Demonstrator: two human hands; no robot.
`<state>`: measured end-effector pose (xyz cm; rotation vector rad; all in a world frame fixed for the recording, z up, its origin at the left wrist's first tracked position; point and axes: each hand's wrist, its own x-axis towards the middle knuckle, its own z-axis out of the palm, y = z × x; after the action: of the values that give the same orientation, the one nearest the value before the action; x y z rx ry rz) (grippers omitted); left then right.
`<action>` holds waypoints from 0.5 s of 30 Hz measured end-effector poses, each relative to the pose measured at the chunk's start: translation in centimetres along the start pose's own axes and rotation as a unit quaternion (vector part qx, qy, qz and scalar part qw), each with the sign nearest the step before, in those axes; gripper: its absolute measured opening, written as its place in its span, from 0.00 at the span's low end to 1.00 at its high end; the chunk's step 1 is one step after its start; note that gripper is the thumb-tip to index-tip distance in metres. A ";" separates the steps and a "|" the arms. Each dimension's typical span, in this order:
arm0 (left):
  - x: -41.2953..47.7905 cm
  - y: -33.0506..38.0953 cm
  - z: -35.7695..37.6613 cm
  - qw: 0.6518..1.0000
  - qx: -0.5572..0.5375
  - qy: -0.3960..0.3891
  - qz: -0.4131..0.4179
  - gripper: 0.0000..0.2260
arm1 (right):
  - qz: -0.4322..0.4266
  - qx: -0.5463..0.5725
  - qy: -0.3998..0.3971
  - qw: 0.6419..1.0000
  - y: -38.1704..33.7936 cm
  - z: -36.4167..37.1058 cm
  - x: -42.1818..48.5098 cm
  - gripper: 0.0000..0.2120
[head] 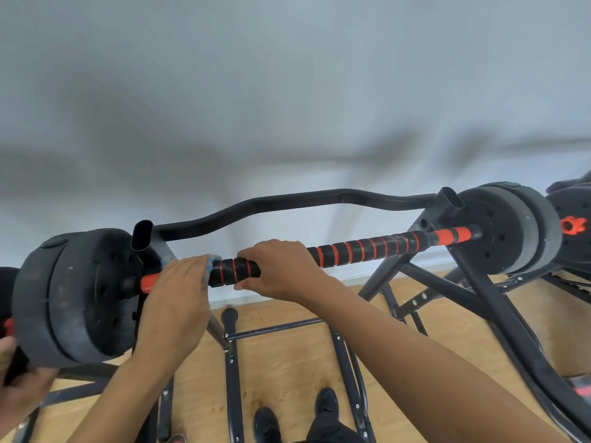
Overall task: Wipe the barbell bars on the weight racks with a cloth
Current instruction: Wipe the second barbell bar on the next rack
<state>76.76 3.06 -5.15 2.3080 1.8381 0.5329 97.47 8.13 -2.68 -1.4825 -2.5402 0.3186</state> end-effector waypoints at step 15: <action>-1.6 -1.5 -1.2 0.992 0.102 -0.037 -0.067 0.27 | -0.015 -0.033 0.063 0.997 -0.6 0.9 -1.1 0.20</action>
<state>74.63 1.79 -4.79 2.2691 2.0790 0.2479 97.25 6.77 -3.41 -1.4366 -2.4928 0.1330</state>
